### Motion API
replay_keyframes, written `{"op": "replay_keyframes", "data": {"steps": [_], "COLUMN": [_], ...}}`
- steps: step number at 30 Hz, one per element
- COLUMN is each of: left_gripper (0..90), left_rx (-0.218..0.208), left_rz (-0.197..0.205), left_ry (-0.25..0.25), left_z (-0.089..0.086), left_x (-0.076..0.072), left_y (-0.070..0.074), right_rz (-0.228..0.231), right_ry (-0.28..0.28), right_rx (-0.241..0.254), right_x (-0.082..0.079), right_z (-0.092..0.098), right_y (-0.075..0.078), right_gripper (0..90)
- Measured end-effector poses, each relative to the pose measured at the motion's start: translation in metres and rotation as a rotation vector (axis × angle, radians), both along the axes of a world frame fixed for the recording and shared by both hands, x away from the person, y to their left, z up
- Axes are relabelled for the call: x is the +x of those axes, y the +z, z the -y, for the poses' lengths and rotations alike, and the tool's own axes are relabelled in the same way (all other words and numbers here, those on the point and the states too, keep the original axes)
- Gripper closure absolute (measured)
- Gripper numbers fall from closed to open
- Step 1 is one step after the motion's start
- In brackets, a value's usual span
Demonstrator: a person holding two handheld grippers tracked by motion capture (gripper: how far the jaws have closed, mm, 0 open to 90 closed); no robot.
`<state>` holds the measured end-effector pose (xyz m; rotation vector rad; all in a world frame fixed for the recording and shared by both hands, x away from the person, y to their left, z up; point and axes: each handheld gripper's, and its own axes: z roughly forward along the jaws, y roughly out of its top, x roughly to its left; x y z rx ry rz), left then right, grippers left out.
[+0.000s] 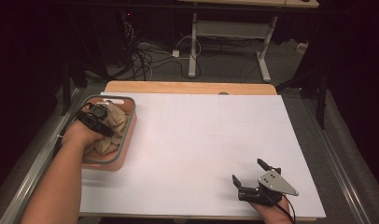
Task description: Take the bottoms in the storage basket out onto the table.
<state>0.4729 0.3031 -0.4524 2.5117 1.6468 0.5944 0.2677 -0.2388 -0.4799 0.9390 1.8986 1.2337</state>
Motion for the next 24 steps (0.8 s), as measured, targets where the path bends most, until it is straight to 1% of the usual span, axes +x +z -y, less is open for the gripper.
{"op": "replay_keyframes", "data": {"steps": [4, 7, 8, 10, 12, 14, 16, 20, 22, 24], "left_gripper": [28.7, 40.6, 42.8, 50.1, 55.5, 58.5, 61.3, 63.7, 64.4, 65.1], "left_rx": [0.012, 0.007, -0.004, -0.015, -0.045, -0.086, -0.144, -0.230, -0.257, -0.271], "left_rz": [0.071, 0.103, 0.114, 0.130, 0.141, 0.143, 0.134, 0.096, 0.082, 0.071], "left_ry": [0.011, 0.015, 0.020, 0.029, 0.036, 0.033, 0.030, 0.002, -0.005, -0.023], "left_z": [-0.003, -0.006, -0.007, -0.010, -0.012, -0.015, -0.017, -0.017, -0.018, -0.017], "left_x": [-0.004, -0.006, -0.007, -0.008, -0.010, -0.011, -0.012, -0.013, -0.013, -0.014], "left_y": [-0.001, -0.001, 0.000, 0.002, 0.004, 0.007, 0.012, 0.020, 0.024, 0.027], "right_rz": [0.002, 0.002, 0.002, 0.000, 0.000, 0.001, 0.000, -0.002, 0.000, 0.001], "right_ry": [0.000, 0.001, 0.000, -0.002, -0.002, -0.003, -0.005, -0.005, -0.004, -0.005], "right_rx": [0.004, 0.006, 0.005, 0.003, 0.002, 0.002, 0.004, 0.007, 0.011, 0.012], "right_x": [0.000, 0.000, 0.000, 0.000, 0.000, 0.000, 0.000, 0.001, 0.000, 0.000], "right_z": [0.001, 0.001, 0.001, 0.001, 0.001, 0.000, 0.001, 0.001, 0.001, 0.002], "right_y": [0.000, 0.000, 0.000, 0.000, 0.000, 0.000, 0.000, 0.000, 0.000, 0.000], "right_gripper": [1.1, 1.1, 1.2, 1.2, 1.1, 1.2, 1.2, 1.2, 1.2, 1.2]}}
